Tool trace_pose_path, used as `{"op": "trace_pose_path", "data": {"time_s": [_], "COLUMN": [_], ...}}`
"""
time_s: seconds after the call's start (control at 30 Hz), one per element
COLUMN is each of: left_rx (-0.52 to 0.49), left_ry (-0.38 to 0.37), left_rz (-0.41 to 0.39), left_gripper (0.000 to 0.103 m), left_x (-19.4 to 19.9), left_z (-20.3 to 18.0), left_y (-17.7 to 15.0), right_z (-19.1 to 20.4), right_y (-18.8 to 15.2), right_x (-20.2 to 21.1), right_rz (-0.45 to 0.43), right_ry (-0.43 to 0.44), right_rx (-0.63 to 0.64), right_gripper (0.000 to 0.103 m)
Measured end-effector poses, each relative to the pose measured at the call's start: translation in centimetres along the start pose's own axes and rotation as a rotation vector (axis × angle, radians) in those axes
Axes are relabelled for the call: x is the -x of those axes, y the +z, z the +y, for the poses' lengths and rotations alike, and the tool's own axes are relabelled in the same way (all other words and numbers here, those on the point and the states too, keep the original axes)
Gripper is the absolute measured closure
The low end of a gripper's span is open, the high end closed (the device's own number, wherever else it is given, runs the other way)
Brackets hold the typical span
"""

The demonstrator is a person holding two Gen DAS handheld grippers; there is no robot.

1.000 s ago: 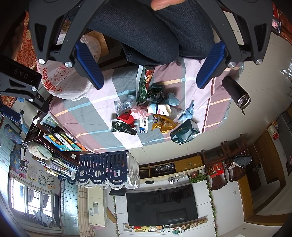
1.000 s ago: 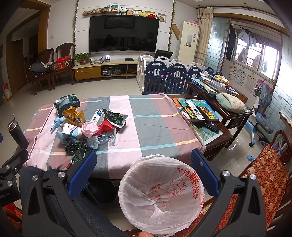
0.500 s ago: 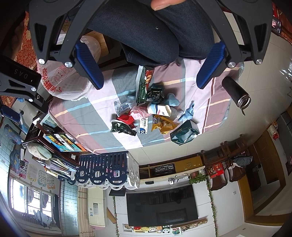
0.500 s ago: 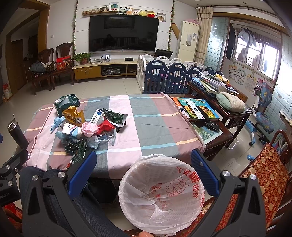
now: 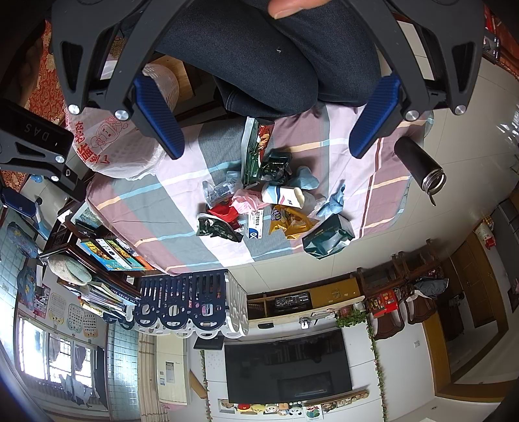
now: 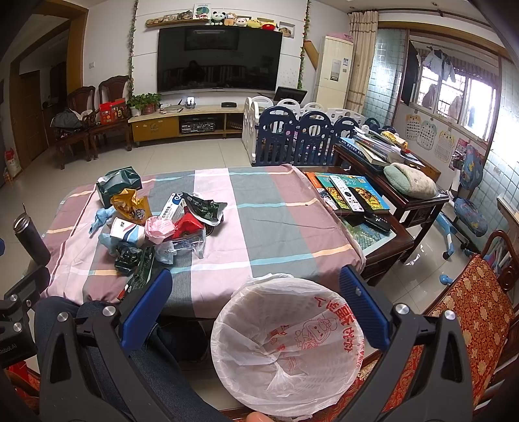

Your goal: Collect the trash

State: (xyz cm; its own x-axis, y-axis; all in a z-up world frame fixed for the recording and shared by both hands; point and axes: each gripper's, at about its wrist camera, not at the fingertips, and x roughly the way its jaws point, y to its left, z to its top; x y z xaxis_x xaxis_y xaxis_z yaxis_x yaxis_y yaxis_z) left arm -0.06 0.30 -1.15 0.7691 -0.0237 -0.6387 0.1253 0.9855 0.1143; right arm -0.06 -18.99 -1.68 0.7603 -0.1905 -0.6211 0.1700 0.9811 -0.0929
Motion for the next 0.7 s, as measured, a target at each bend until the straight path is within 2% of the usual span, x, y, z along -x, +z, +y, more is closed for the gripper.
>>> {"op": "trace_pose_path", "data": {"time_s": [0.7], "left_rx": [0.000], "left_ry": [0.002], "left_rz": [0.004], "left_gripper": [0.003], "left_x": [-0.23], "left_z": [0.12], "left_y": [-0.46], "right_z": [-0.07], "right_y": [-0.12], "right_x": [-0.12], "right_rz": [0.006], "right_ry": [0.001], "right_rx": [-0.001], "right_gripper": [0.003]}}
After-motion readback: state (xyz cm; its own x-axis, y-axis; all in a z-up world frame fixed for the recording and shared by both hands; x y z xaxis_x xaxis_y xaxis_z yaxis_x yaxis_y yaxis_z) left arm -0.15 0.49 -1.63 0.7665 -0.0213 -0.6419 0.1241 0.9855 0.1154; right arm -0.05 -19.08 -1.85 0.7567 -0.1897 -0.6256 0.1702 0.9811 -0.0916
